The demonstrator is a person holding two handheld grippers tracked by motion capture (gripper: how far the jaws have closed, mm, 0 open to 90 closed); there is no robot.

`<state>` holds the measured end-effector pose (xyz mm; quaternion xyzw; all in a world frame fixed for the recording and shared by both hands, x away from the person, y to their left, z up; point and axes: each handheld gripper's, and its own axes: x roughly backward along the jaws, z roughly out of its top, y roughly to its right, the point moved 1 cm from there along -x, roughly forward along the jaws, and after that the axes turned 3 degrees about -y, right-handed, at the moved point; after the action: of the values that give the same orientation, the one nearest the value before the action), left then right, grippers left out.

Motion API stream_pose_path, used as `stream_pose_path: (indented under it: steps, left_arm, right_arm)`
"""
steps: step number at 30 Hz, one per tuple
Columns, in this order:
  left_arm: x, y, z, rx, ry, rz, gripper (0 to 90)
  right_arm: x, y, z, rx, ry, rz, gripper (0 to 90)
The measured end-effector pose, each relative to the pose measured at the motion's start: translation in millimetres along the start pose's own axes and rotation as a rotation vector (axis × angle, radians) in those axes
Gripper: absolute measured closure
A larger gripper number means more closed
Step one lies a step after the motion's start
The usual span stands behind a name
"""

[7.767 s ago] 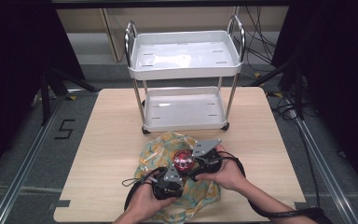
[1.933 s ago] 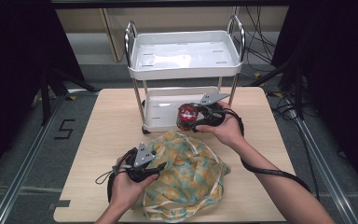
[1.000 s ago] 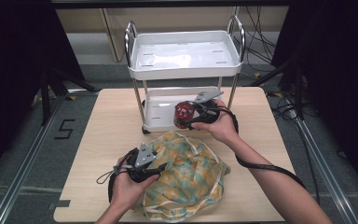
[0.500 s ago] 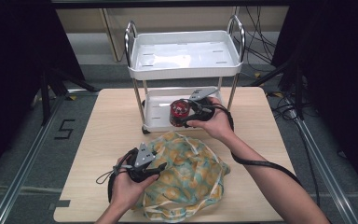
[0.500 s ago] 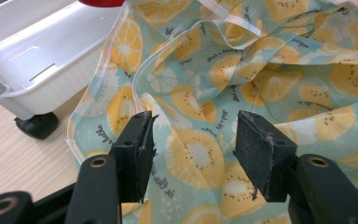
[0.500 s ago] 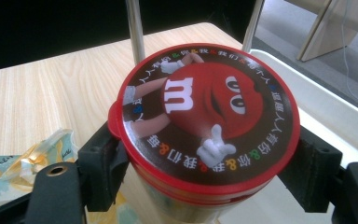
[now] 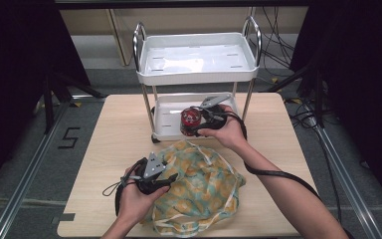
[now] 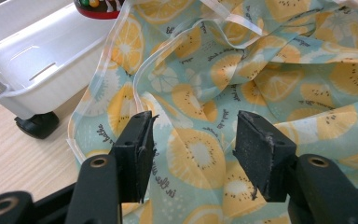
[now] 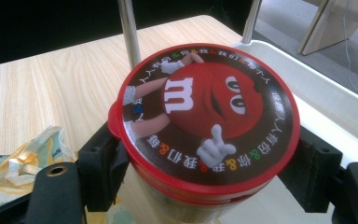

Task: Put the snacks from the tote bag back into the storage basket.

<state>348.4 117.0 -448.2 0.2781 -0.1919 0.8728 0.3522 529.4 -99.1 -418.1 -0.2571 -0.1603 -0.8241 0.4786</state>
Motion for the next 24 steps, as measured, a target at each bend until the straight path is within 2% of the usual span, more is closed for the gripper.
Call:
stream_pose_path:
  steps: [3, 4, 5, 7, 8, 9, 10, 11, 12, 13, 14, 15, 16, 17, 20, 21, 22, 23, 24]
  left_arm:
    - [-0.2, 0.6, -0.3, 0.007, 0.000, 0.000, 46.3]
    - [0.6, -0.8, -0.1, -0.014, -0.006, 0.000, 46.4]
    - [0.2, 0.0, -0.2, 0.001, 0.000, 0.002, 46.4]
    - [1.0, -0.8, -0.2, -0.009, -0.003, -0.001, 46.4]
    - [1.0, 0.2, -0.5, 0.009, -0.002, -0.003, 46.4]
    - [1.3, 0.1, -0.4, 0.009, 0.000, -0.006, 46.4]
    - [1.8, -0.4, -0.3, 0.000, -0.001, -0.005, 46.4]
    - [1.4, 0.5, -0.7, 0.019, 0.002, -0.002, 46.4]
    - [1.5, -0.6, -0.5, -0.005, 0.000, 0.000, 46.4]
    - [1.3, -0.9, -0.4, -0.009, -0.001, -0.001, 46.4]
    - [0.8, 0.4, -0.8, 0.013, 0.000, -0.003, 46.4]
    - [0.7, 0.2, -0.6, 0.006, 0.000, 0.001, 46.4]
    - [0.8, 0.6, -0.5, 0.011, -0.001, 0.005, 46.4]
    - [1.4, 0.4, -0.3, 0.003, -0.007, -0.001, 46.4]
    - [1.1, 0.6, -0.3, 0.007, -0.005, 0.000, 46.4]
    - [0.5, 0.5, -0.4, 0.006, 0.001, 0.004, 46.4]
    - [0.4, -0.2, -0.4, -0.003, 0.001, 0.004, 46.4]
    - [0.3, -0.1, -0.5, -0.003, 0.001, 0.003, 46.4]
    - [0.2, 0.1, -0.4, -0.003, 0.002, 0.000, 46.4]
  right_arm:
    - [-2.1, 0.0, 0.7, -0.001, -0.011, 0.004, 26.4]
    - [-2.8, 0.5, 1.0, 0.005, -0.013, -0.004, 26.4]
    - [-4.2, 0.5, 1.7, 0.010, -0.008, -0.009, 26.4]
    - [-6.5, 0.5, 4.5, 0.025, -0.009, -0.017, 26.4]
    - [-7.1, -0.1, 6.4, 0.026, -0.011, -0.011, 26.4]
    - [-7.7, 0.2, 7.8, 0.031, -0.011, -0.009, 26.4]
    - [-8.0, 0.0, 8.6, 0.021, -0.005, 0.000, 26.4]
    - [-9.2, 0.4, 8.5, 0.020, -0.005, 0.004, 26.4]
    - [-9.3, 0.1, 7.9, 0.010, -0.010, 0.003, 26.4]
    - [-10.2, 0.5, 6.9, 0.010, -0.009, -0.002, 26.4]
    - [-12.5, 1.5, 6.0, 0.015, -0.009, 0.008, 26.4]
    - [-13.3, 1.8, 5.3, 0.009, -0.012, 0.017, 26.4]
    - [-12.9, 1.1, 4.8, 0.003, -0.015, -0.005, 26.4]
    - [-14.8, 2.7, 4.6, 0.007, -0.015, 0.014, 26.4]
    - [-16.8, 3.8, 4.1, -0.006, -0.023, 0.006, 26.4]
    - [-16.4, 2.4, 3.6, -0.034, -0.029, 0.005, 26.4]
    - [-18.4, 5.5, 3.7, -0.005, -0.020, 0.011, 26.4]
    - [-17.9, 3.1, 3.4, -0.036, -0.030, 0.009, 26.4]
    - [-18.6, 3.5, 3.4, -0.038, -0.034, 0.003, 26.4]
